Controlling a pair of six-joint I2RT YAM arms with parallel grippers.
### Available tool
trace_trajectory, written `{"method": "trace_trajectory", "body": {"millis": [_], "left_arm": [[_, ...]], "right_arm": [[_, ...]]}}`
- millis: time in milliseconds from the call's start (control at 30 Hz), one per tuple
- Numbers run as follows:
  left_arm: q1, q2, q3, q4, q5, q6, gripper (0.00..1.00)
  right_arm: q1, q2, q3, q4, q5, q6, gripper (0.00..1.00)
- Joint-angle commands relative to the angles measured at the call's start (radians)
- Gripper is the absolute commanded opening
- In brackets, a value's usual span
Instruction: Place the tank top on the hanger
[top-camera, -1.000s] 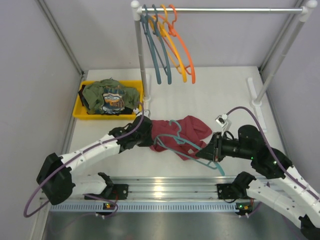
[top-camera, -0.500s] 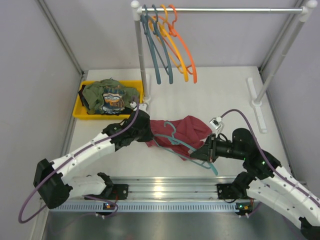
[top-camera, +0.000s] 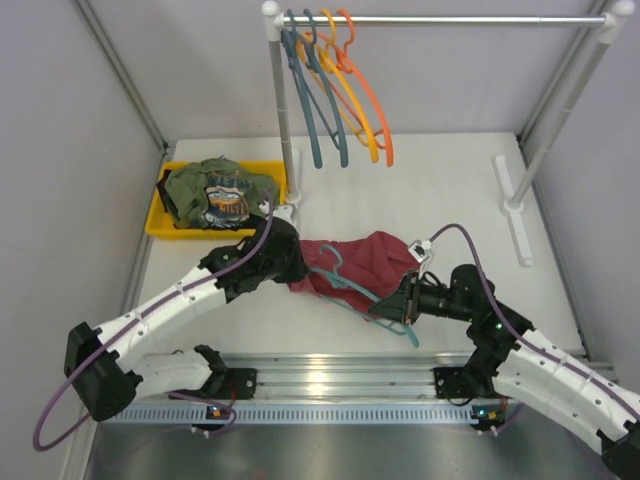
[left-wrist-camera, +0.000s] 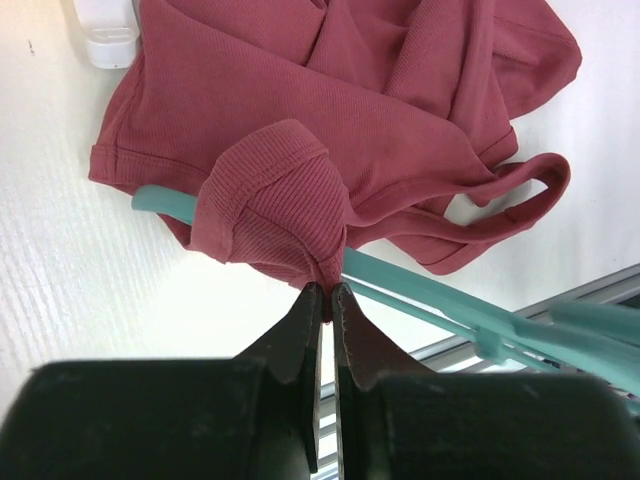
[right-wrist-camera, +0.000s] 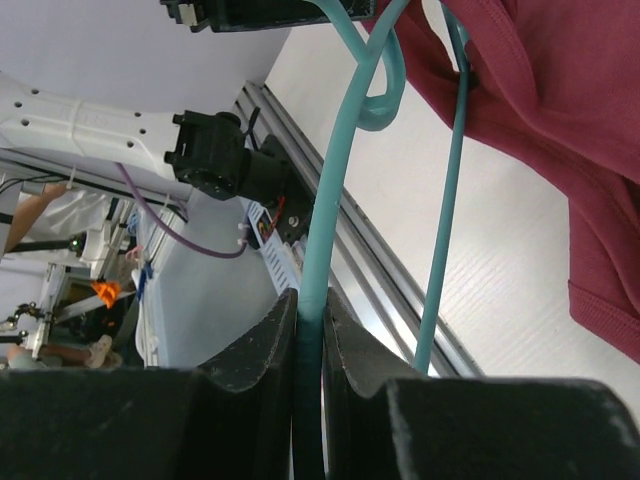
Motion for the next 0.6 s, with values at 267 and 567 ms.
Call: {"method": "trace_trajectory", "body": {"millis": [267,567], "left_arm": [[-0.006,-0.061,-0.001,0.037,0.041,0.003,0.0],[-0.006,-0.049,-0.032,0.061,-0.014,0.011,0.0]], "right_arm": [[0.036,0.124,-0.112,0.494,0.034,0.015,0.0],[0.072,0.287,-0.144,0.704,0.08,-0.001,0.0]]}}
